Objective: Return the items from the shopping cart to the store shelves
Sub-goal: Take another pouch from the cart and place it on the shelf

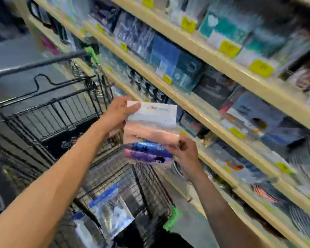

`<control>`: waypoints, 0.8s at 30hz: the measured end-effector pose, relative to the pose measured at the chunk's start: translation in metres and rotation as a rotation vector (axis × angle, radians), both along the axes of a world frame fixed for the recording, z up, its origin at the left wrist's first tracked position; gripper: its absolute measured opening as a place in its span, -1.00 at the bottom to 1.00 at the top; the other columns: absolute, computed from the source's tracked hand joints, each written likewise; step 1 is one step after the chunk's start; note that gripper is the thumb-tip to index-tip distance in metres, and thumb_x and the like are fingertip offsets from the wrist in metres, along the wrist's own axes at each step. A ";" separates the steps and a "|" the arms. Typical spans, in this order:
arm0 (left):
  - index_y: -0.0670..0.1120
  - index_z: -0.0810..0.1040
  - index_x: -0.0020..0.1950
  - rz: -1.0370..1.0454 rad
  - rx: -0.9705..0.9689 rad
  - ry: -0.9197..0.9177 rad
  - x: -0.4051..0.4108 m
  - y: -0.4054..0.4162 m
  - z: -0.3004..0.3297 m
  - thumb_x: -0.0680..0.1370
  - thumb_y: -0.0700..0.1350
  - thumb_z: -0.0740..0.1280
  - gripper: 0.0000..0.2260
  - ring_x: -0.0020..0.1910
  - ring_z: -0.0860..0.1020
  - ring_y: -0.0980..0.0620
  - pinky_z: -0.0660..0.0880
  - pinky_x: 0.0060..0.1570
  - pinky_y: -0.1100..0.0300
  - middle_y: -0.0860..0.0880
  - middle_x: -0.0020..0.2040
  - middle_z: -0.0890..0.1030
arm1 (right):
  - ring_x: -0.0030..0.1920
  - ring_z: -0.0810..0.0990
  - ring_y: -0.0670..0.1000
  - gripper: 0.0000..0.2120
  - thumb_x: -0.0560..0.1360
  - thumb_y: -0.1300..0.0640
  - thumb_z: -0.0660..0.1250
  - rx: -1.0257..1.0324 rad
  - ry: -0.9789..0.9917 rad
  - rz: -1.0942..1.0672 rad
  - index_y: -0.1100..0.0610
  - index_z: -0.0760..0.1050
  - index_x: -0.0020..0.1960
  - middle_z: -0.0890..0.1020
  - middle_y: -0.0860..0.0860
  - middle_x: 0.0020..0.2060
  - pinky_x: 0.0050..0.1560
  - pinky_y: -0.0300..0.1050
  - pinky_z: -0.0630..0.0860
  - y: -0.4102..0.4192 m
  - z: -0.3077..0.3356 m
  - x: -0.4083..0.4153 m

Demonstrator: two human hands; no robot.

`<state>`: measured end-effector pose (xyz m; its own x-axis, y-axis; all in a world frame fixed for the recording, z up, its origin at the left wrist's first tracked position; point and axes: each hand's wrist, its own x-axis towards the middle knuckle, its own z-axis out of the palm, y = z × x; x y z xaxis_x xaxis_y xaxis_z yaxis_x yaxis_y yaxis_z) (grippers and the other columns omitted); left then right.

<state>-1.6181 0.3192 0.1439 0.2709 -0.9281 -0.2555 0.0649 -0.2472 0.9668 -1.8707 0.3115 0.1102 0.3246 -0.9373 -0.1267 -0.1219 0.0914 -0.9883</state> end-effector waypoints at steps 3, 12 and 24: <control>-0.09 0.50 0.00 -0.024 -0.090 0.228 -0.037 -0.016 0.016 0.65 -0.01 0.21 -0.82 -0.15 0.55 0.02 0.50 -0.09 0.10 -0.10 -0.07 0.58 | -0.23 0.60 -0.05 -0.86 0.36 0.33 0.48 0.075 -0.104 -0.142 0.12 0.64 -0.17 0.66 0.02 -0.27 -0.20 -0.15 0.51 -0.006 0.013 -0.025; 0.11 0.36 0.32 -0.384 0.096 -0.047 -0.115 -0.038 -0.014 0.41 -0.14 0.53 -0.43 0.01 0.60 0.10 0.58 -0.12 0.21 0.03 0.15 0.58 | -0.22 0.52 0.03 -0.94 0.48 0.14 0.43 0.022 -0.109 -0.415 0.07 0.55 -0.12 0.58 0.05 -0.23 -0.21 -0.11 0.43 -0.044 0.031 -0.085; -0.05 0.39 0.34 -0.234 -0.056 0.096 -0.123 -0.151 0.020 0.52 -0.27 0.42 -0.56 -0.06 0.47 -0.11 0.46 -0.02 -0.07 -0.21 0.01 0.53 | 0.21 0.54 -0.05 -0.34 0.42 0.11 0.53 -0.193 0.290 -0.219 0.03 0.21 0.37 0.52 -0.07 0.23 0.22 -0.08 0.49 -0.117 0.064 -0.078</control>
